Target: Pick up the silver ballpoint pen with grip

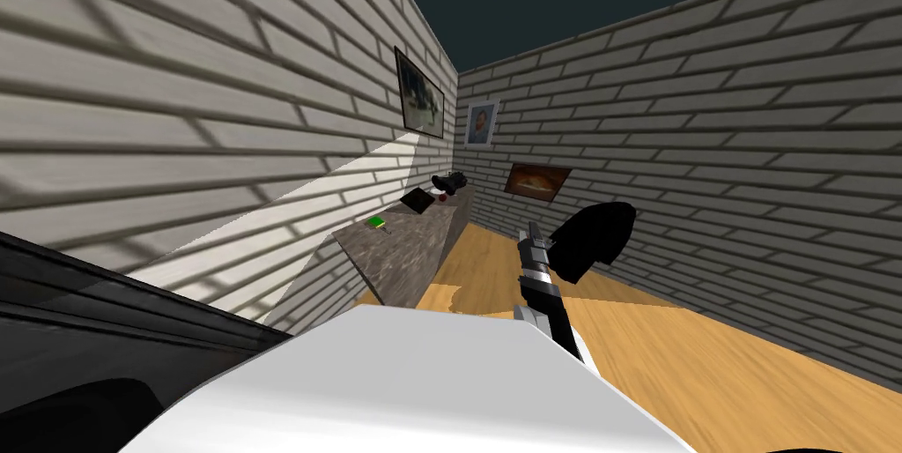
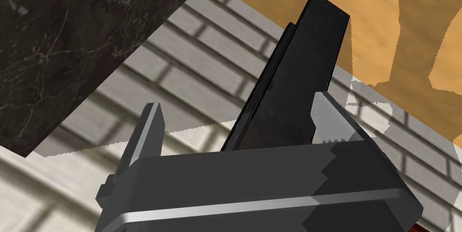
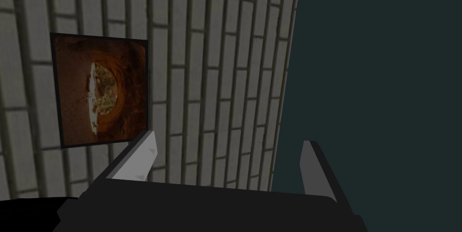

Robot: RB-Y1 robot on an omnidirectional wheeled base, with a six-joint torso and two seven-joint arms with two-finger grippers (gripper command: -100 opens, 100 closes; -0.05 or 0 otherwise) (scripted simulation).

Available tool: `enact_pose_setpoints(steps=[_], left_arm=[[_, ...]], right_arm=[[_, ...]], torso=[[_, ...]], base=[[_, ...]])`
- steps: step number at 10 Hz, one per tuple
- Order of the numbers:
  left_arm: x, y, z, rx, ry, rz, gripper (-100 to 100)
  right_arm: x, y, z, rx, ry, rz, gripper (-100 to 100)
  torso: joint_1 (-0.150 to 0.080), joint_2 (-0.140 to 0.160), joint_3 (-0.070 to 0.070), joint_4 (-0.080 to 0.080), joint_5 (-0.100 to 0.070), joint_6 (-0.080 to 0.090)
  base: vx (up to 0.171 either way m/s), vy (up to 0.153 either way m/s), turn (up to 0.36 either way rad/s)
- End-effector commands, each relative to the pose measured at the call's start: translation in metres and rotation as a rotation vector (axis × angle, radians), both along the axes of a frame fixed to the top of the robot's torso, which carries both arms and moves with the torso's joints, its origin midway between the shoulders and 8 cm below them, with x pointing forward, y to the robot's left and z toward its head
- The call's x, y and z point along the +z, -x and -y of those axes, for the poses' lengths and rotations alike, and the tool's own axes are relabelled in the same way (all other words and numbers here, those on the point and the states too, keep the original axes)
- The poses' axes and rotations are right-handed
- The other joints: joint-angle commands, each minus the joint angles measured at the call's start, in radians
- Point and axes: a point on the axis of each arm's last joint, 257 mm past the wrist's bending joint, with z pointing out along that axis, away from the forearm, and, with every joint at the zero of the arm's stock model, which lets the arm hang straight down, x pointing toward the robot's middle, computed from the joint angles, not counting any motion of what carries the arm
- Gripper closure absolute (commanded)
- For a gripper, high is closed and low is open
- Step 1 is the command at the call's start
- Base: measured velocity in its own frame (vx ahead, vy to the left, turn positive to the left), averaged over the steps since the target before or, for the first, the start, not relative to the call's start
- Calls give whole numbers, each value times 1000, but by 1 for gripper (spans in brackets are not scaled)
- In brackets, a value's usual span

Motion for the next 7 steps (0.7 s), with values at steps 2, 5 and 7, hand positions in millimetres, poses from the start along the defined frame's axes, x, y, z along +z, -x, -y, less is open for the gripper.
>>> enact_pose_setpoints(steps=[2, 5, 7], left_arm=[[5, 32, -26, 8, -28, -79, -100], [18, 75, -67, 31, -71, -184, -100], [29, 89, -91, 27, -99, -231, -100]], right_arm=[[0, 0, 0, 0, 0, 0, 0], [0, 0, 0, 0, 0, 0, 0], [0, 0, 0, 0, 0, 0, 0]], torso=[[-2, -2, -1, 0, 0, 0], [3, -1, -1, 0, 1, 0], [3, 0, 0, 0, 1, 0]], base=[[152, -115, 3], [147, -76, -9], [142, -86, -13]])
